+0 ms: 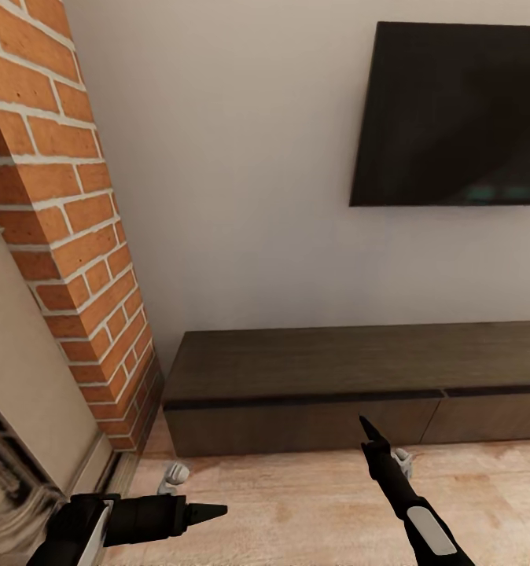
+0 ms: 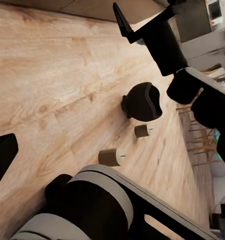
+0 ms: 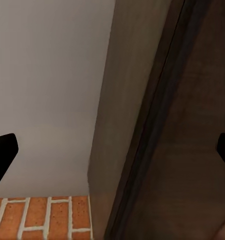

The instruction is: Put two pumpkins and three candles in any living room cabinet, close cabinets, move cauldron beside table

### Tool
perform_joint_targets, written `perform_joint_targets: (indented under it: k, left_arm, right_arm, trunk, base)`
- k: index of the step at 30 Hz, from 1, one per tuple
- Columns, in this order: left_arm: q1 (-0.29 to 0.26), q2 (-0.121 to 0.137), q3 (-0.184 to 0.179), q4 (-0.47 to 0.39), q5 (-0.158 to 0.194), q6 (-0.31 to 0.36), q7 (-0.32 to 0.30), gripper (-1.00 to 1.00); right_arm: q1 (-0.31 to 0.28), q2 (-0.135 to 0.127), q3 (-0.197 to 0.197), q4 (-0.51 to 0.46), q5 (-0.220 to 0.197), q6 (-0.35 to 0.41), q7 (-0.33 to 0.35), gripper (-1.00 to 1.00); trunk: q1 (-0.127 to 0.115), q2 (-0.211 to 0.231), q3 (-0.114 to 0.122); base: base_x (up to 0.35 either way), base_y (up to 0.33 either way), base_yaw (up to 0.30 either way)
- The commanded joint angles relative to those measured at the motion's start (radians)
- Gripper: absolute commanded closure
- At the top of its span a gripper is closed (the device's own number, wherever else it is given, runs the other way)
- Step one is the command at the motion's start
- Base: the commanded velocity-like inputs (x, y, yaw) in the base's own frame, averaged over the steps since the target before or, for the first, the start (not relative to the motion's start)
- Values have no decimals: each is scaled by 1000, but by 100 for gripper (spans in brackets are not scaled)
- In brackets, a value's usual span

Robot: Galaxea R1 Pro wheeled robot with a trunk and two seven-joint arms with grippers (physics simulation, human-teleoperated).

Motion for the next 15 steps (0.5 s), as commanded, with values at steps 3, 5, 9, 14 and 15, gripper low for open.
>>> perform_joint_targets:
  k: [3,5,9,14,15]
  left_arm:
    - [0,0,0,-1,4,9,-31,-100]
    - [0,1,0,-1,4,9,-41,-100]
    - [0,1,-1,-2,4,9,-49,-100]
    - [1,1,-1,-2,4,9,-51,-100]
    - [1,1,-1,-2,3,9,-52,-100]
  right_arm:
    - [-1,0,-2,0,-8,10,3,-100]
    - [-1,0,-2,0,-7,10,3,-100]
    - [-1,0,-2,0,-6,10,4,-100]
    - [-1,0,-2,0,-9,9,4,-100]
    - [-1,0,-2,0,-10,9,5,-100]
  trunk:
    - [11,-22,-10]
    - [19,-36,-17]
    - [34,-64,-29]
    - [54,-99,-45]
    - [57,-106,-48]
  base:
    - [0,0,0]
    - [0,0,0]
    - [0,0,0]
    - [0,0,0]
    - [0,0,0]
